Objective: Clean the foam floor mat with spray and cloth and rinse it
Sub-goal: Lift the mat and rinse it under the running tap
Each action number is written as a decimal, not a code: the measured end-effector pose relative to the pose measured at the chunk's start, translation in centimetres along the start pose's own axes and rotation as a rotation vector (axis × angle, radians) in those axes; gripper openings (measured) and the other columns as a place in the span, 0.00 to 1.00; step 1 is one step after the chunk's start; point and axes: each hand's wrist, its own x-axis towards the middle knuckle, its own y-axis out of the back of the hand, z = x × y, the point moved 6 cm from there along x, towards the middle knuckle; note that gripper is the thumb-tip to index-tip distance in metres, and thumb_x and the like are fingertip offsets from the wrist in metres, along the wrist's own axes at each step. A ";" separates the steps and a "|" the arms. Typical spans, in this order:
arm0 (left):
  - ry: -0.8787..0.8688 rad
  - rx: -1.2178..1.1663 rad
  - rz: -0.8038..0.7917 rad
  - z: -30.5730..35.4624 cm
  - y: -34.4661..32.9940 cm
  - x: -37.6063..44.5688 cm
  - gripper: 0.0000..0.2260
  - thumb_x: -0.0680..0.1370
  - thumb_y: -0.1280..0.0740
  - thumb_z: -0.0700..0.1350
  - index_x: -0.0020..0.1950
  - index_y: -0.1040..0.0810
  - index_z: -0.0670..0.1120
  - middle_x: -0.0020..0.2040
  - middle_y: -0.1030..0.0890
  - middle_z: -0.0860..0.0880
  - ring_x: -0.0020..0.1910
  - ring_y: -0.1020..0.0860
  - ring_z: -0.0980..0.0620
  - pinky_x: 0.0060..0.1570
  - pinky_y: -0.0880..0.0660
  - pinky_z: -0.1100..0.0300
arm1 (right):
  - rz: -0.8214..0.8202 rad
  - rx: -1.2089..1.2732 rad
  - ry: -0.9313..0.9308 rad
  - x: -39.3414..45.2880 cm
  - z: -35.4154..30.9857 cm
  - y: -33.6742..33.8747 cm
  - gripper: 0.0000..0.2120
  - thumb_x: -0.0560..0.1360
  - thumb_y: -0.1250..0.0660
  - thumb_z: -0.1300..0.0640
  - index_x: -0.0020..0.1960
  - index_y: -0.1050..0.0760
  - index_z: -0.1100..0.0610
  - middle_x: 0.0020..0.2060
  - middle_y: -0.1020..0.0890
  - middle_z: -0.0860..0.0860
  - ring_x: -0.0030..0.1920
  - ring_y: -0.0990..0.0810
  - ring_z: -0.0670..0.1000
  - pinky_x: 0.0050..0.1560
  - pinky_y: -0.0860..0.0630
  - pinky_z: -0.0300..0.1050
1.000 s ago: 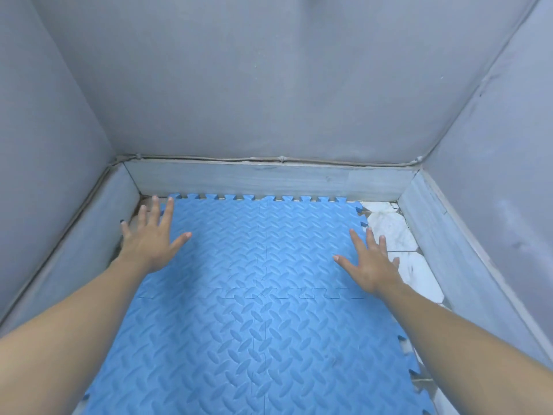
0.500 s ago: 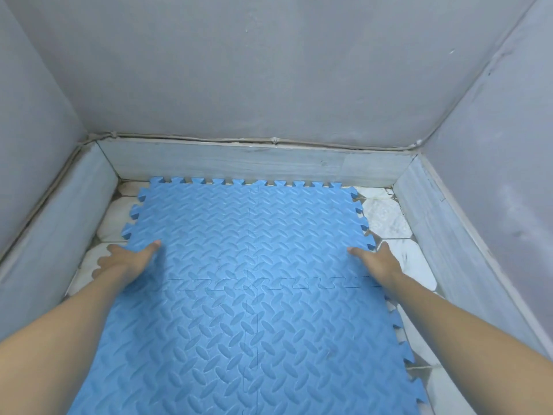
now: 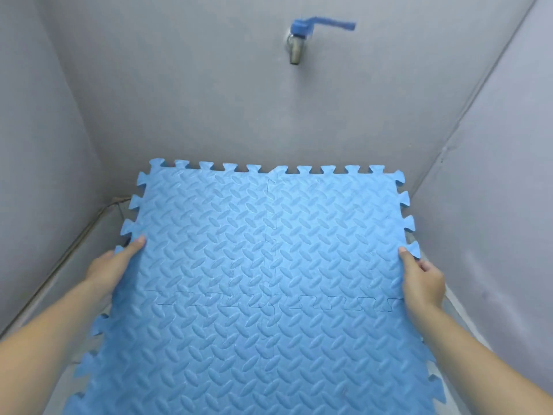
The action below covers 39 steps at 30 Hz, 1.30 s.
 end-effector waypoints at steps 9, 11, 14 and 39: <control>-0.243 -0.254 0.024 13.0 -0.8 -1.8 0.25 0.68 0.27 0.58 0.60 0.26 0.47 0.63 0.25 0.42 0.58 0.25 0.40 0.58 0.29 0.46 | -0.019 -0.282 0.150 4.3 -14.4 -1.4 0.22 0.80 0.38 0.50 0.60 0.27 0.69 0.60 0.25 0.68 0.59 0.26 0.65 0.59 0.31 0.54; -0.286 -0.285 0.035 14.4 -1.2 -2.0 0.21 0.69 0.27 0.58 0.54 0.26 0.47 0.60 0.25 0.45 0.54 0.25 0.42 0.55 0.28 0.46 | -0.028 -0.356 0.263 4.1 -19.4 -2.5 0.25 0.78 0.35 0.55 0.68 0.34 0.70 0.64 0.29 0.68 0.65 0.29 0.66 0.63 0.31 0.56; -0.297 -0.311 0.069 14.8 -2.0 -2.4 0.17 0.73 0.29 0.55 0.54 0.28 0.47 0.61 0.28 0.45 0.53 0.28 0.43 0.51 0.30 0.49 | -0.092 -0.351 0.620 0.7 -29.3 -5.4 0.28 0.79 0.37 0.55 0.75 0.41 0.64 0.71 0.33 0.62 0.71 0.34 0.61 0.67 0.35 0.54; -0.301 -0.315 0.017 13.2 -4.3 -3.0 0.21 0.70 0.27 0.56 0.55 0.27 0.46 0.67 0.29 0.47 0.62 0.28 0.43 0.53 0.33 0.50 | -0.206 -0.878 0.918 -7.2 -40.2 -13.5 0.23 0.72 0.42 0.59 0.67 0.32 0.64 0.66 0.28 0.61 0.69 0.33 0.61 0.76 0.45 0.55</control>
